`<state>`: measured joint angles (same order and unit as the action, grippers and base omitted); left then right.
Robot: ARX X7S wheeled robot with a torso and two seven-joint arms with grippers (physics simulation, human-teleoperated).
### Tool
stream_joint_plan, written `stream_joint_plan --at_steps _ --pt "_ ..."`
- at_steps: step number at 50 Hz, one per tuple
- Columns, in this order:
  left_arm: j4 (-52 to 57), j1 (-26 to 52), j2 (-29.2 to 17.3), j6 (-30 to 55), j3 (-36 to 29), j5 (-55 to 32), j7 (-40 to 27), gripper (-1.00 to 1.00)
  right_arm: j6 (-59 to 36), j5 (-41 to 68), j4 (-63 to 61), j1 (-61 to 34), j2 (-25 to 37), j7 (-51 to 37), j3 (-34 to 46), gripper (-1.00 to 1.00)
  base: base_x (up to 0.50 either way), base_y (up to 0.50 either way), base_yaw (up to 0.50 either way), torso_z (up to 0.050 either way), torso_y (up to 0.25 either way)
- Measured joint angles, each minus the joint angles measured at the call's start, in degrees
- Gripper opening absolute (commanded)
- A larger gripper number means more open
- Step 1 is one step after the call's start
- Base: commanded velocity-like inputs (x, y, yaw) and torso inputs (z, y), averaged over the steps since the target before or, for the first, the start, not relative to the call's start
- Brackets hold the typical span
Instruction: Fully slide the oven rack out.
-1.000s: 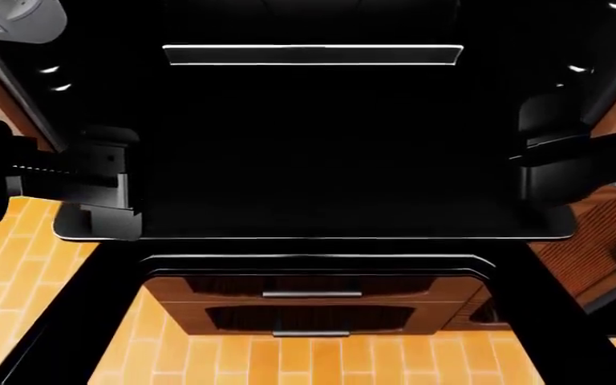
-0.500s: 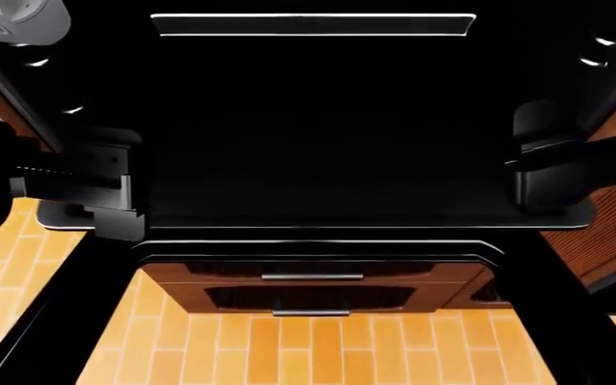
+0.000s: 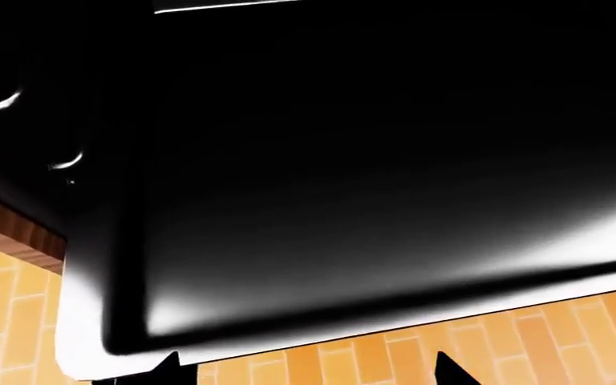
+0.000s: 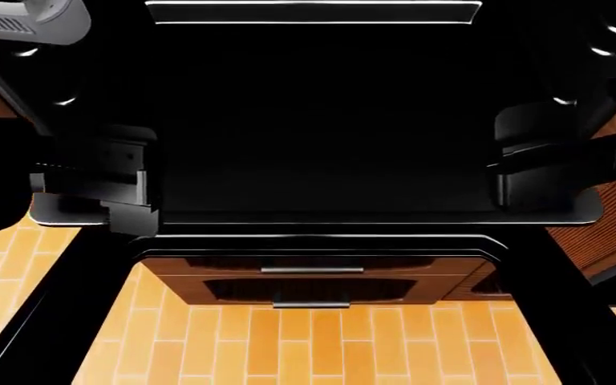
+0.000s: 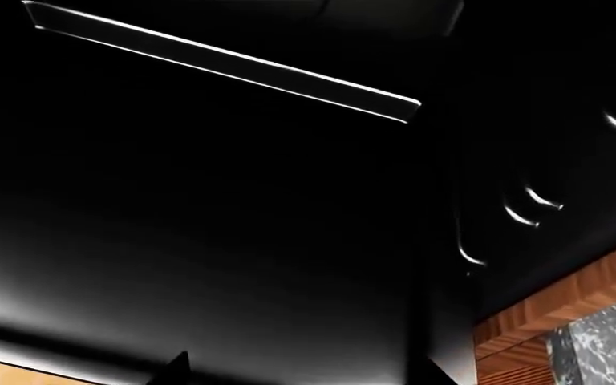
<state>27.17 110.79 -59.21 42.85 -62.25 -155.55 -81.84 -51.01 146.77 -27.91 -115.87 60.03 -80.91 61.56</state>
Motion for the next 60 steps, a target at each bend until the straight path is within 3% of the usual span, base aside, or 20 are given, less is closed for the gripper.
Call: stream_joint_plan --at_steps 36,60 --pt "-8.47 -10.63 12.47 -5.5 -5.6 16.66 6.77 1.0 4.71 -16.74 8.44 14.1 -9.37 10.28 4.06 1.0 0.0 0.0 0.0 0.0 0.0" --pt "-14.69 -16.61 16.3 -8.97 -7.85 27.24 12.22 1.0 7.33 -25.26 13.07 21.15 -11.87 14.19 6.68 1.0 0.0 0.0 0.0 0.0 0.0"
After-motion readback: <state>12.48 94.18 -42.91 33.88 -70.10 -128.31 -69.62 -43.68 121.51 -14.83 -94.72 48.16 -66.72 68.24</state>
